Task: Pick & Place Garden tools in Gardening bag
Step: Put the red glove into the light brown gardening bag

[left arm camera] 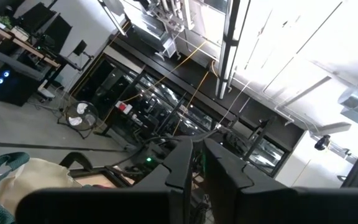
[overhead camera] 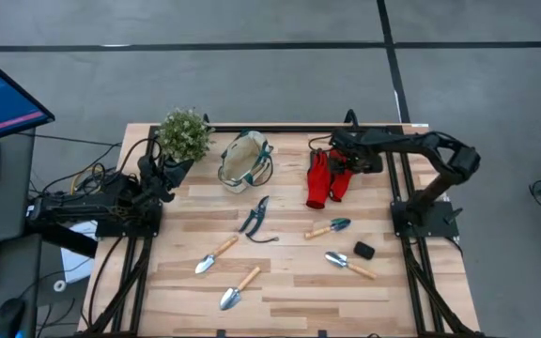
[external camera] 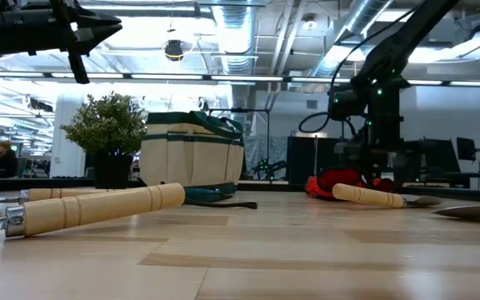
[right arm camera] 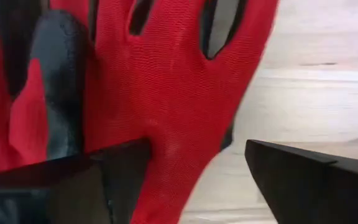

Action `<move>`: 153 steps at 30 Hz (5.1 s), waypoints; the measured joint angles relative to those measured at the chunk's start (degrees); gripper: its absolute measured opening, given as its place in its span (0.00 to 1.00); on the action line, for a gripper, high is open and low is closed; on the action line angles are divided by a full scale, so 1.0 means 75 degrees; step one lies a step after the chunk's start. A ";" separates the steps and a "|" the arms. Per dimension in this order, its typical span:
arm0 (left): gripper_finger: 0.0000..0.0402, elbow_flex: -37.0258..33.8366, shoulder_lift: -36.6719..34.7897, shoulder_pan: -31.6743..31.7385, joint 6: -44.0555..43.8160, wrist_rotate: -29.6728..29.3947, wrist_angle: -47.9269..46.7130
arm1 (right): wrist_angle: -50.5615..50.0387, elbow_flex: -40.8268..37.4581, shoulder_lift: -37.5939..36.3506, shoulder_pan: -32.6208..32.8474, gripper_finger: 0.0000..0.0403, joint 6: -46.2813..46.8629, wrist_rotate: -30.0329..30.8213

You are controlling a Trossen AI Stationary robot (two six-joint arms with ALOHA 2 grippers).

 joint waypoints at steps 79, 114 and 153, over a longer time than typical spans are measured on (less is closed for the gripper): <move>0.09 0.0003 0.0003 0.0000 0.0085 0.0020 -0.0032 | 0.1491 0.8022 0.3821 0.2393 0.00 -1.1645 -0.1062; 0.09 0.0003 0.0006 0.0000 0.0085 -0.0411 -0.0122 | -0.0571 0.8464 0.4285 0.2671 0.55 -1.2225 0.0845; 0.09 0.0003 0.0006 0.0000 0.0082 -0.0411 -0.0144 | -0.1572 1.0480 0.6023 0.2960 0.01 -0.9668 -0.0574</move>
